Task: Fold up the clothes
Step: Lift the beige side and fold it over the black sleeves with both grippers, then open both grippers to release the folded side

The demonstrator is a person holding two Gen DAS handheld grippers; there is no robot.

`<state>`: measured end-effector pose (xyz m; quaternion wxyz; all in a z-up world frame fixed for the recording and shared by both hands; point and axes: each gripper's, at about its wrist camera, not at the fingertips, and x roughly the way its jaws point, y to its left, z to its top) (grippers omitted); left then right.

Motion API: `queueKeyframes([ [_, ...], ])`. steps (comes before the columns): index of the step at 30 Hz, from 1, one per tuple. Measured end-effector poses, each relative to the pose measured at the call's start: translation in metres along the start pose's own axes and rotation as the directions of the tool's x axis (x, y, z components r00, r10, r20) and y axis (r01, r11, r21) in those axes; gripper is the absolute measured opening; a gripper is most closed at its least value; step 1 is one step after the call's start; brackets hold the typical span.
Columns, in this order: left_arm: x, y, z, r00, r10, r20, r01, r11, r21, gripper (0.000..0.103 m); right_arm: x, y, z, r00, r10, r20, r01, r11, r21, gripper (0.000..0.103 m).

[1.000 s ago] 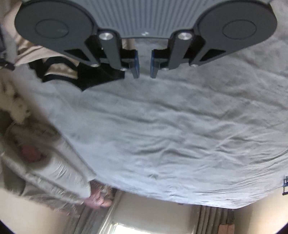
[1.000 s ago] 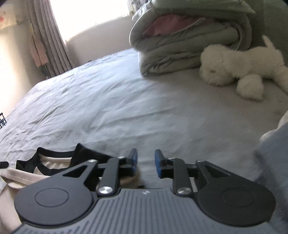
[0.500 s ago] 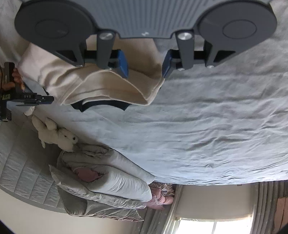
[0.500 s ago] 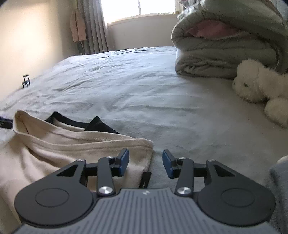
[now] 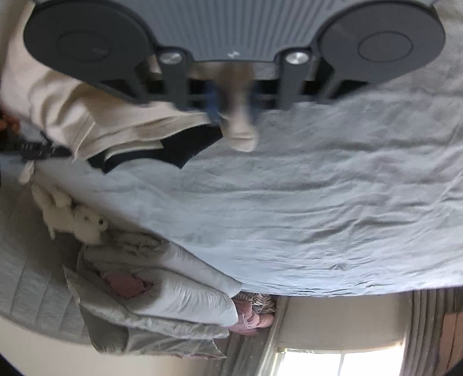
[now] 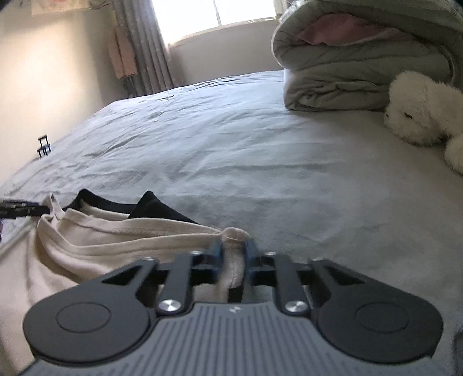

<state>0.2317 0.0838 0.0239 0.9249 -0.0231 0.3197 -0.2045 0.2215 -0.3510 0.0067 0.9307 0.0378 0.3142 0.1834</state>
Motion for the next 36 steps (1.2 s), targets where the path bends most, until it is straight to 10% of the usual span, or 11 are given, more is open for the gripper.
queueKeyframes([
  [14,-0.025,0.019,0.022,0.983,0.087,0.164,-0.057,0.982,-0.179,0.008,-0.021,0.012,0.022,0.975,-0.144,0.172,0.151,0.988,-0.031,0.009],
  [26,0.023,-0.004,0.025,0.972,0.235,0.017,-0.233,0.970,-0.062,0.013,0.023,0.025,0.012,0.928,-0.369,0.049,0.372,0.923,-0.096,0.008],
  [31,0.010,-0.011,0.028,0.934,0.357,0.014,-0.356,0.934,-0.030,0.024,0.015,0.030,0.017,0.922,-0.387,0.027,0.388,0.918,-0.077,0.008],
  [36,-0.028,-0.021,0.032,0.899,0.436,0.040,-0.435,0.900,-0.023,0.027,-0.010,0.048,0.017,0.899,-0.436,0.040,0.437,0.892,-0.113,0.048],
])
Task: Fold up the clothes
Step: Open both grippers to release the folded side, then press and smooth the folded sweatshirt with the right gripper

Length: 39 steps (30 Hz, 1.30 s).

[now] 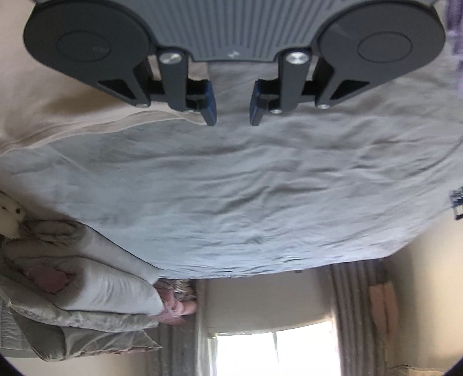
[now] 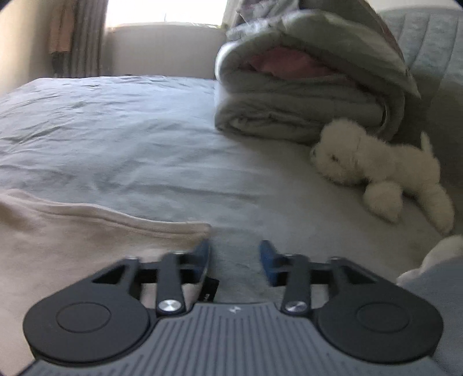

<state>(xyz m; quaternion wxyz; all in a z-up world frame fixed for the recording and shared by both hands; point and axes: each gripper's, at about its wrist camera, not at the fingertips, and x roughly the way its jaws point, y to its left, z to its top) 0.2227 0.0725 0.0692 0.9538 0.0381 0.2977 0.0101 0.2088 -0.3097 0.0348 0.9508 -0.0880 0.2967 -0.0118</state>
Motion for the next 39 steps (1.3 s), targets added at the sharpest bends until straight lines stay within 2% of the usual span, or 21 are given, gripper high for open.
queueKeyframes([
  [3,-0.028,-0.010,0.000,1.000,0.008,0.008,-0.008,1.000,0.006,0.031,-0.031,0.010,-0.002,0.999,0.029,0.025,-0.028,0.998,-0.054,0.048],
  [5,-0.048,-0.020,-0.004,1.000,-0.015,0.009,0.015,1.000,0.003,0.031,-0.052,0.019,-0.008,0.998,0.053,0.029,-0.051,0.997,-0.063,0.048],
  [11,-0.097,-0.042,-0.017,0.999,-0.037,0.011,0.037,0.999,0.006,0.031,-0.096,0.044,-0.024,0.989,0.145,0.009,-0.145,0.989,-0.029,0.048],
  [14,-0.115,-0.052,-0.027,0.999,-0.040,0.009,0.040,0.999,0.021,0.031,-0.113,0.055,-0.030,0.981,0.193,-0.001,-0.193,0.981,-0.014,0.048],
  [18,-0.132,-0.058,-0.043,0.999,-0.051,0.001,0.051,0.999,0.011,0.034,-0.120,0.064,-0.034,0.976,0.214,-0.046,-0.214,0.977,-0.004,0.052],
  [22,-0.121,-0.053,-0.063,0.998,-0.060,-0.037,0.059,0.998,-0.033,0.035,-0.101,0.065,-0.043,0.961,0.231,-0.148,-0.225,0.973,0.055,0.054],
  [26,-0.101,-0.048,-0.075,0.994,-0.069,-0.086,0.060,0.993,-0.106,0.035,-0.095,0.061,-0.043,0.956,0.240,-0.166,-0.229,0.970,0.084,0.057],
  [30,-0.096,-0.058,-0.074,0.997,-0.070,-0.035,0.065,0.991,-0.119,0.035,-0.099,0.062,-0.034,0.963,0.244,-0.117,-0.234,0.968,0.096,0.057],
  [32,-0.091,-0.063,-0.072,0.992,-0.123,-0.021,0.119,0.983,-0.141,0.037,-0.102,0.066,-0.032,0.963,0.260,-0.075,-0.253,0.963,0.091,0.057],
  [34,-0.080,-0.073,-0.075,0.990,-0.136,-0.026,0.131,0.984,-0.123,0.038,-0.099,0.073,-0.032,0.954,0.294,-0.064,-0.289,0.954,0.085,0.057],
  [37,-0.063,-0.084,-0.090,0.993,-0.086,-0.076,0.085,0.996,-0.021,0.039,-0.081,0.087,-0.039,0.938,0.306,-0.164,-0.304,0.952,0.037,0.057],
  [39,-0.062,-0.082,-0.091,0.993,-0.094,-0.079,0.092,0.995,-0.027,0.039,-0.076,0.088,-0.042,0.932,0.310,-0.190,-0.313,0.950,0.011,0.057],
])
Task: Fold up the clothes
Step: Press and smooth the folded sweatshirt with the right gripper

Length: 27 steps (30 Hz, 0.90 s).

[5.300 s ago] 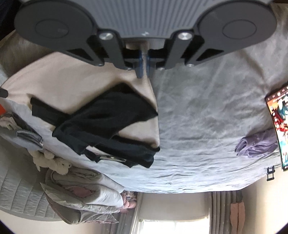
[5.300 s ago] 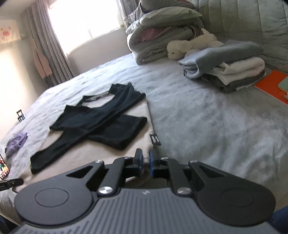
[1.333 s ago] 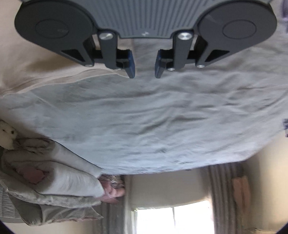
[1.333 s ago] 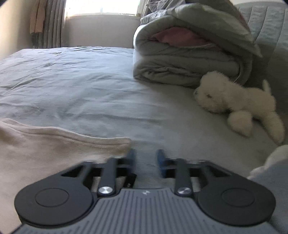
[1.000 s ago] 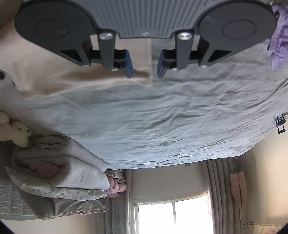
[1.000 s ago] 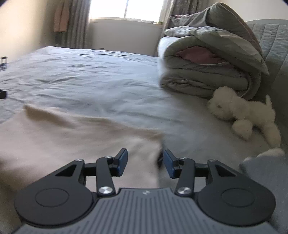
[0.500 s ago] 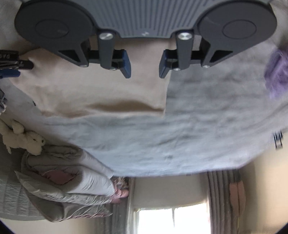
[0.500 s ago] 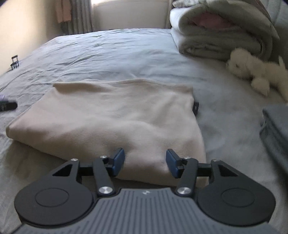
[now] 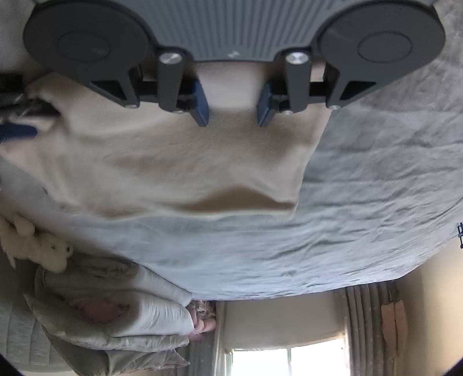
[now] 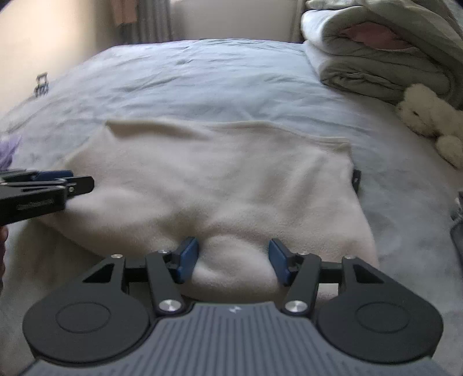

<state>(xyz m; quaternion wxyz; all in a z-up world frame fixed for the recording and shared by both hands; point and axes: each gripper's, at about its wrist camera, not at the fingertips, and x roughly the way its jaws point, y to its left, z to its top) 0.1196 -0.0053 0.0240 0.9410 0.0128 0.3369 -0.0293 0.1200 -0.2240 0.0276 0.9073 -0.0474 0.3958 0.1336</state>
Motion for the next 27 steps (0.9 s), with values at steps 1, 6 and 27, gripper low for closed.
queueKeyframes([
  [1,0.000,0.001,0.000,1.000,-0.005,-0.001,0.005,1.000,-0.004,0.039,0.001,-0.001,0.000,1.000,0.006,-0.005,-0.006,1.000,-0.004,0.057],
  [6,-0.010,0.006,0.004,1.000,-0.017,0.017,0.018,0.999,-0.045,0.037,0.001,-0.003,0.002,1.000,0.016,-0.001,-0.016,1.000,0.009,0.057],
  [27,-0.015,0.016,0.002,0.997,-0.056,-0.044,0.052,0.995,-0.086,0.041,0.028,0.035,0.079,0.977,0.212,0.032,-0.209,0.975,-0.079,0.035],
])
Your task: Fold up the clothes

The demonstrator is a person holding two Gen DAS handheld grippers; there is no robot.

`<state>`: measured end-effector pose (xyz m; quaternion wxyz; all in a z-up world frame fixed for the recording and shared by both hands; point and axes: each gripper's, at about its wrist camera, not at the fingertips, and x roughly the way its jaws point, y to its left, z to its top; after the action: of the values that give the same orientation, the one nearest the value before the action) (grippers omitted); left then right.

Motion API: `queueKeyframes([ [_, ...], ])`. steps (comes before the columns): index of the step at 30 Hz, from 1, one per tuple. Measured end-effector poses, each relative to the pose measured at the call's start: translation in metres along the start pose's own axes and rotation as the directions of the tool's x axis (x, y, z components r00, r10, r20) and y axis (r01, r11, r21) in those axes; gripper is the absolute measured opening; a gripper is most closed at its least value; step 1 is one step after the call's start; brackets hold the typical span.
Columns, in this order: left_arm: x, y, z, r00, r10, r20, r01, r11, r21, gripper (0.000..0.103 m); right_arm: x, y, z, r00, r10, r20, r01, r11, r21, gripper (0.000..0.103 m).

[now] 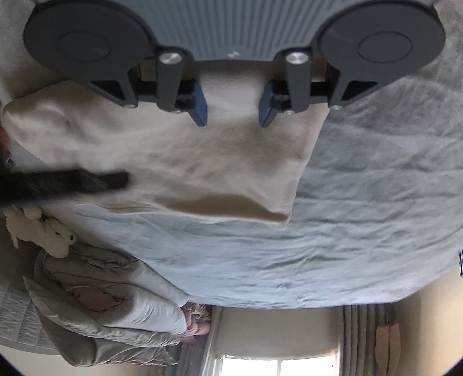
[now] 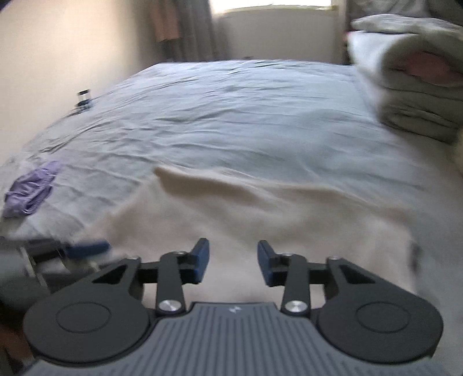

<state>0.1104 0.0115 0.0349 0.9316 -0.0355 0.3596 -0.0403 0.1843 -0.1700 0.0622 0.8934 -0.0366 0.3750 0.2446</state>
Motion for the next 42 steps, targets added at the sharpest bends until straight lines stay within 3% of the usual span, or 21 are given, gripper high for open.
queueKeyframes([
  [2,0.002,0.002,0.001,1.000,-0.008,-0.011,0.008,1.000,0.005,0.041,0.028,0.010,0.023,0.998,0.037,-0.046,-0.039,0.999,-0.031,0.029],
  [6,0.004,0.006,0.002,0.999,-0.029,-0.025,0.029,1.000,-0.002,0.041,0.095,0.015,0.051,0.985,0.083,-0.152,-0.088,0.996,-0.026,0.029],
  [10,0.004,0.006,0.003,0.999,-0.032,-0.031,0.032,0.999,0.011,0.041,0.124,0.021,0.064,0.989,0.103,-0.108,-0.107,0.994,-0.026,0.026],
  [17,0.005,0.011,0.006,0.999,-0.039,-0.037,0.038,0.999,-0.008,0.041,0.146,0.038,0.071,0.999,-0.035,-0.038,0.030,0.992,-0.126,0.014],
  [21,0.005,0.013,0.007,0.998,-0.047,-0.035,0.047,0.999,0.001,0.041,0.124,0.032,0.071,0.993,-0.105,0.046,0.110,0.987,-0.114,0.015],
  [24,0.004,0.013,0.009,0.998,-0.046,-0.034,0.046,0.999,0.011,0.041,0.069,0.008,0.057,0.990,-0.099,0.096,0.099,0.995,0.001,0.025],
  [27,-0.003,0.005,0.012,1.000,-0.010,-0.001,0.010,0.999,0.030,0.041,0.008,-0.011,0.023,0.990,-0.118,0.081,0.111,0.990,0.085,0.027],
  [32,-0.004,-0.028,0.001,0.999,-0.044,0.021,0.043,0.996,0.072,0.041,-0.058,-0.014,-0.049,0.991,-0.127,0.049,0.119,0.984,0.129,0.027],
  [34,-0.005,-0.041,-0.004,0.998,-0.014,0.065,0.006,0.993,0.115,0.041,-0.064,-0.008,-0.062,0.988,-0.135,0.070,0.126,0.985,0.121,0.027],
  [39,-0.013,-0.047,-0.004,0.989,-0.053,0.137,0.037,0.992,0.118,0.041,-0.035,0.010,-0.074,0.990,-0.135,0.040,0.130,0.986,0.102,0.027],
  [42,-0.009,-0.051,-0.009,0.989,-0.086,0.123,0.069,0.989,0.134,0.041,-0.029,0.017,-0.080,0.987,-0.157,0.034,0.154,0.986,0.071,0.027],
])
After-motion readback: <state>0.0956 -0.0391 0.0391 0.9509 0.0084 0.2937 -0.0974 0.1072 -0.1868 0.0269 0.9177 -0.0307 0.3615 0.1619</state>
